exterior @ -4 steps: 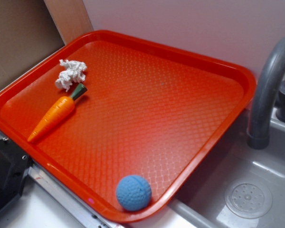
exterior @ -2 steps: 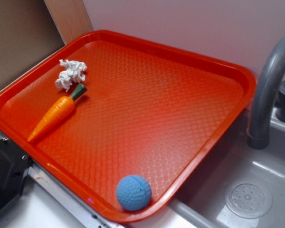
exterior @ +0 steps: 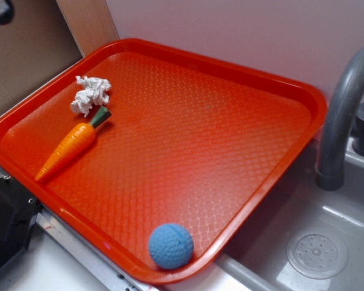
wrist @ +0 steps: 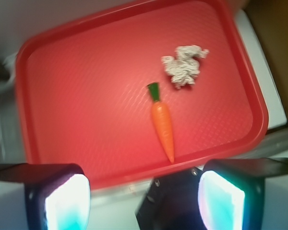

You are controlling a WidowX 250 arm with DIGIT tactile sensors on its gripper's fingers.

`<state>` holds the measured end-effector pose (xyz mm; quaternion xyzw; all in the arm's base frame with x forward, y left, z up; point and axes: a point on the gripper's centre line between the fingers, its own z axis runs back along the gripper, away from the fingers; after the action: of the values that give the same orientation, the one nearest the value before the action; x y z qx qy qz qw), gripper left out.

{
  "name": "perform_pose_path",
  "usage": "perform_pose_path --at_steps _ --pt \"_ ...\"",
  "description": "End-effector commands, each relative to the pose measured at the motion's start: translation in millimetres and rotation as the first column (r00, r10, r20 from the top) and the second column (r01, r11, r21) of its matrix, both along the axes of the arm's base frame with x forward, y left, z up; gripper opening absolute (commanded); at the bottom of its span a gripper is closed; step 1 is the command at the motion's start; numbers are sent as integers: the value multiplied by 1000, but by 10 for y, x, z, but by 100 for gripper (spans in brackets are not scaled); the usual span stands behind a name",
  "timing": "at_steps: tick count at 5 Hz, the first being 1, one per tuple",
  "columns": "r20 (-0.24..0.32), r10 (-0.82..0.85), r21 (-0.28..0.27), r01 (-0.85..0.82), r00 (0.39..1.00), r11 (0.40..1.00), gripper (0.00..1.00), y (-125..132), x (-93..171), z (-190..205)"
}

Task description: Grab the white paper.

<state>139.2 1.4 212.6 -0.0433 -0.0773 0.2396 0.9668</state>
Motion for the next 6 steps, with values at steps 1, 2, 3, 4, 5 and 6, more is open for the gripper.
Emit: perform_pose_path --at_steps 1,2,3,4,5,6 --pt "70 345 62 -349 936 935 100 498 391 -444" --pt "131 355 119 -370 926 921 100 642 586 -655" --pt "141 397 139 -415 907 899 100 736 747 -955" --pt "130 421 169 -439 898 883 100 815 869 -1213" --pt "111 424 189 -438 899 879 100 868 982 -1491" --pt "75 415 202 -421 907 884 100 898 1005 -1656"
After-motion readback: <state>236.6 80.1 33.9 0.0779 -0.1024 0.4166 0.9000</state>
